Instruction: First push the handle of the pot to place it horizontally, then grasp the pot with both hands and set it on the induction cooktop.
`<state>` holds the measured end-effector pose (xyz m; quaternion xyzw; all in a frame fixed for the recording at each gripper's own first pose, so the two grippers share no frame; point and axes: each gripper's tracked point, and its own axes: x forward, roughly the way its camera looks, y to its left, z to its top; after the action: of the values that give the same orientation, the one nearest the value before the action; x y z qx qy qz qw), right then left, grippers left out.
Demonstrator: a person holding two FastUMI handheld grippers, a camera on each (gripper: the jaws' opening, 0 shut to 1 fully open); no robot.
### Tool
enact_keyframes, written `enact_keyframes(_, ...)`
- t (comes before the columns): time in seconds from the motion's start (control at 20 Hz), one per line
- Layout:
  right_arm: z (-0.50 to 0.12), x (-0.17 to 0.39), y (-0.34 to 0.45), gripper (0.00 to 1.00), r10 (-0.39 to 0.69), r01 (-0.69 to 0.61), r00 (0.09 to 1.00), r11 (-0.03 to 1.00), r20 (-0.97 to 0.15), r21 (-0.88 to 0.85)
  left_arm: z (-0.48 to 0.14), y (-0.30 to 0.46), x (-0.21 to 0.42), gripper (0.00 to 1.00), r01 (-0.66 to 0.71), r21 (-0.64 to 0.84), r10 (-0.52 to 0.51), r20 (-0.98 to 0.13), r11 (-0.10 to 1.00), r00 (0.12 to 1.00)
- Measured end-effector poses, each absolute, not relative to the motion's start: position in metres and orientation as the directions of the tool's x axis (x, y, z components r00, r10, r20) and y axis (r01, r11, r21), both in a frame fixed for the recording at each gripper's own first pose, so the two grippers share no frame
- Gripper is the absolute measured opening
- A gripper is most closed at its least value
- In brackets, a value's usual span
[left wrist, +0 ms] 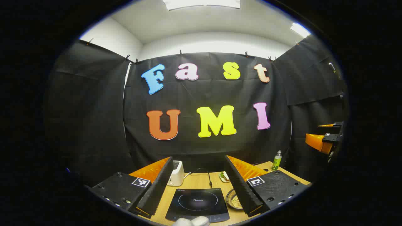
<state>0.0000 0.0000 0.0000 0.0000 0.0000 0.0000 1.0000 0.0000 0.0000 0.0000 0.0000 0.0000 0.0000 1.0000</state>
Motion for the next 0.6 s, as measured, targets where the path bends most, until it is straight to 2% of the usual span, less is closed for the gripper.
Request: enact_keyframes(0.6, -0.0072, 0.0003, -0.0009, 1.00, -0.010, 0.011, 1.000, 1.000, -0.026, 0.025, 0.0001, 0.0033, -0.0054, 0.96, -0.005, -0.004, 0.005, -0.002, 1.000, 1.000)
